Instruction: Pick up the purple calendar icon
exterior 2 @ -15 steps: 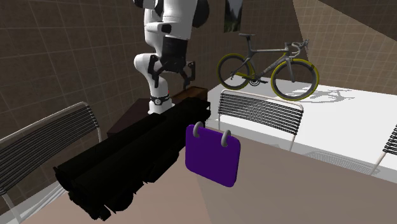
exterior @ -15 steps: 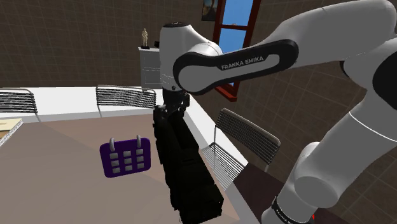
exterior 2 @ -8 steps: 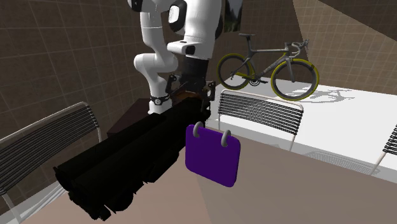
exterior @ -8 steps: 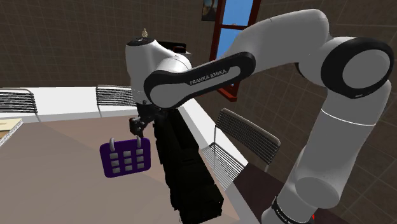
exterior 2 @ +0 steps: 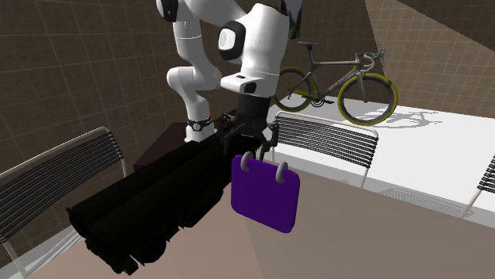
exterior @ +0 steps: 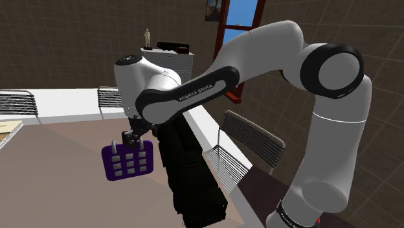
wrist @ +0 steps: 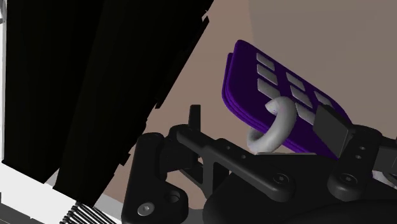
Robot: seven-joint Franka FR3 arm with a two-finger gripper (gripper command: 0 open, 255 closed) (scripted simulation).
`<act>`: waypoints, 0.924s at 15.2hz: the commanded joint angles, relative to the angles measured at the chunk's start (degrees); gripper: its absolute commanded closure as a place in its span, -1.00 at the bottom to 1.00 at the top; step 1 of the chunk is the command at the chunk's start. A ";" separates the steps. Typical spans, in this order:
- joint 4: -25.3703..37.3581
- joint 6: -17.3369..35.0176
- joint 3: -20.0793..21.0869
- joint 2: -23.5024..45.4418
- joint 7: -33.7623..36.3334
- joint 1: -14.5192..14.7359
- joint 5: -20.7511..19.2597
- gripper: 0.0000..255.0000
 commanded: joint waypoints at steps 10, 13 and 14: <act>-0.93 1.57 -0.20 0.82 0.70 0.08 -0.72 1.00; -0.89 1.55 -0.20 0.82 0.69 0.08 -0.71 1.00; -0.95 1.63 -0.22 0.86 0.71 0.08 -0.75 1.00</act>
